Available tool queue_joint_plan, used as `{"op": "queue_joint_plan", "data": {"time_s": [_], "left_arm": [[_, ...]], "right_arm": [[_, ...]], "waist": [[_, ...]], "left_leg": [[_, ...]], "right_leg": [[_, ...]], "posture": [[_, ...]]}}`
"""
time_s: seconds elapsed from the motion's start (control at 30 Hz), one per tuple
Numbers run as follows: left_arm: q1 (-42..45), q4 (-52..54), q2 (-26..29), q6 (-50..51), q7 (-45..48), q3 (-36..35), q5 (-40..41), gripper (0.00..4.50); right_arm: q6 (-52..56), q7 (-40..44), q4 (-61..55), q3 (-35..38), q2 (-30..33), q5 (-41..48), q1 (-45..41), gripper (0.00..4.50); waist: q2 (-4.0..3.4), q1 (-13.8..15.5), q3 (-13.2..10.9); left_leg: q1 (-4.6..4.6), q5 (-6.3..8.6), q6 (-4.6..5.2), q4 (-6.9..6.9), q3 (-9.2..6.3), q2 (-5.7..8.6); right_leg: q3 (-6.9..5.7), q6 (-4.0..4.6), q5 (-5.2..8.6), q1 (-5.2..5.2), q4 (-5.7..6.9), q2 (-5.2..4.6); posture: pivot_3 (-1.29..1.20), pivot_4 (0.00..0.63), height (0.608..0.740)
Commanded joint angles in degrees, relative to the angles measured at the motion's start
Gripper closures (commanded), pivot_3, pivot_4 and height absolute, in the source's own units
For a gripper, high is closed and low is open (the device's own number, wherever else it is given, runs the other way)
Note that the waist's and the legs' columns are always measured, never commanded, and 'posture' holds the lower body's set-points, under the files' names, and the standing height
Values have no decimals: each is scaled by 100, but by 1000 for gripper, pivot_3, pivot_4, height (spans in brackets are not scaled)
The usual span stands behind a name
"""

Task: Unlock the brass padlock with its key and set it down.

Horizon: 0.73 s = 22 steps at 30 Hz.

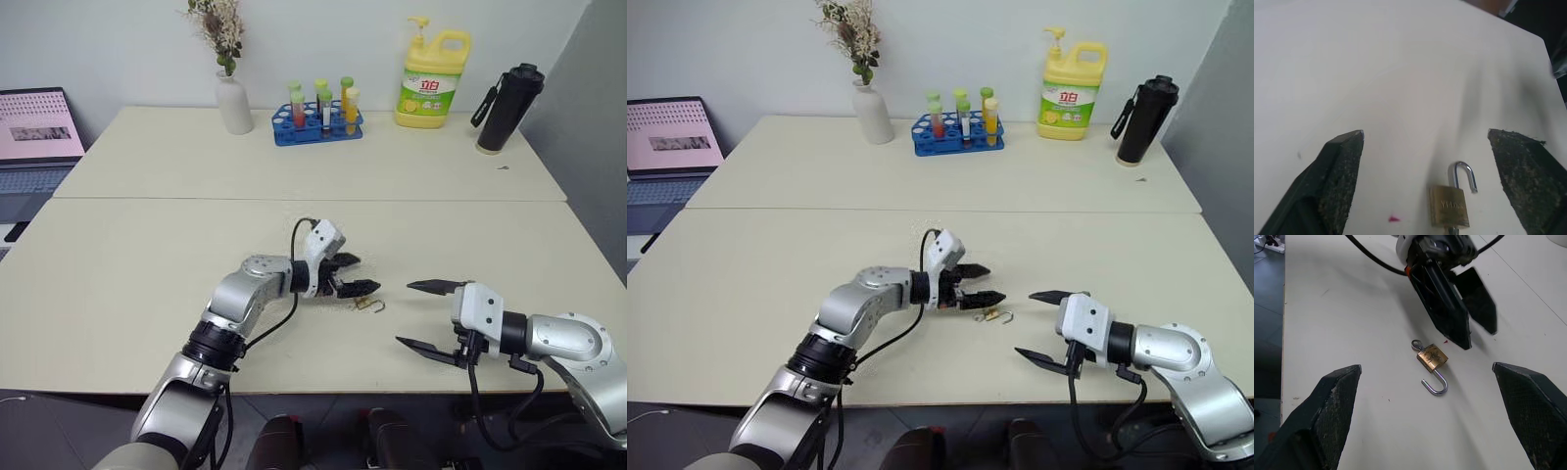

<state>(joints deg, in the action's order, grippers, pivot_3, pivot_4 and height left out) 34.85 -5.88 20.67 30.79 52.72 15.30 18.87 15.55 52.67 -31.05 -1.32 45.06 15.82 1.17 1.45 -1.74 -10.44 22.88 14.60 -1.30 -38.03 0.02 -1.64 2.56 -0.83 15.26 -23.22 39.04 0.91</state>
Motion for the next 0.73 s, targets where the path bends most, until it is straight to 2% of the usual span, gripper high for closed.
{"op": "queue_joint_plan", "data": {"time_s": [0.03, 0.1, 0.23, 0.3, 0.37, 0.47, 0.73], "left_arm": [[-92, 841, 421, -614, 307, -343, -1, 369], [-246, 1121, 669, -758, 429, -391, -5, 369], [-1249, 2255, 1974, -955, 957, -844, -43, 369], [-1578, 2462, 2322, -1175, 1027, -875, -159, 369], [-2260, 2863, 2706, -1144, 1082, -1207, -40, 369], [-2721, 3165, 2854, -1128, 1029, -1457, 88, 369], [-2729, 3357, 2828, -1009, 1014, -1263, 94, 369]], "right_arm": [[-16, 66, -39, 166, 74, 115, -66, 0], [-2, 89, -18, 188, 90, 140, -75, 0], [23, 367, 208, 278, 312, 245, -165, 0], [-29, 468, 334, 304, 391, 271, -186, 0], [-28, 628, 548, 423, 517, 349, -242, 0], [-76, 813, 730, 512, 635, 395, -247, 0], [-168, 980, 820, 384, 640, 363, -303, 0]], "waist": [[-1, -5, 0], [-1, 5, 1], [-2, -46, 0], [-1, -14, 0], [0, 8, 0], [0, 54, -1], [1, 127, -1]], "left_leg": [[-2, 0, 0, 4, 0, -3], [-2, 0, 0, 4, -4, -5], [-6, 0, 0, 6, 12, -7], [-6, 0, 0, 6, 9, -11], [-5, 0, 0, 5, 4, -10], [-6, 1, 1, 5, 6, -6], [-5, 1, 2, 1, 7, -7]], "right_leg": [[0, 0, 0, 0, 0, 0], [-3, 0, 0, 0, 0, 0], [2, 0, 0, -2, -2, -2], [5, 1, 1, -2, -3, -13], [0, 1, 1, -1, -4, -13], [-1, 1, 2, 1, -5, -22], [-4, 0, 1, 1, -5, -10]], "posture": [[0, 150, 740], [0, 150, 740], [0, 150, 740], [0, 150, 740], [0, 150, 740], [0, 150, 740], [0, 150, 740]]}}
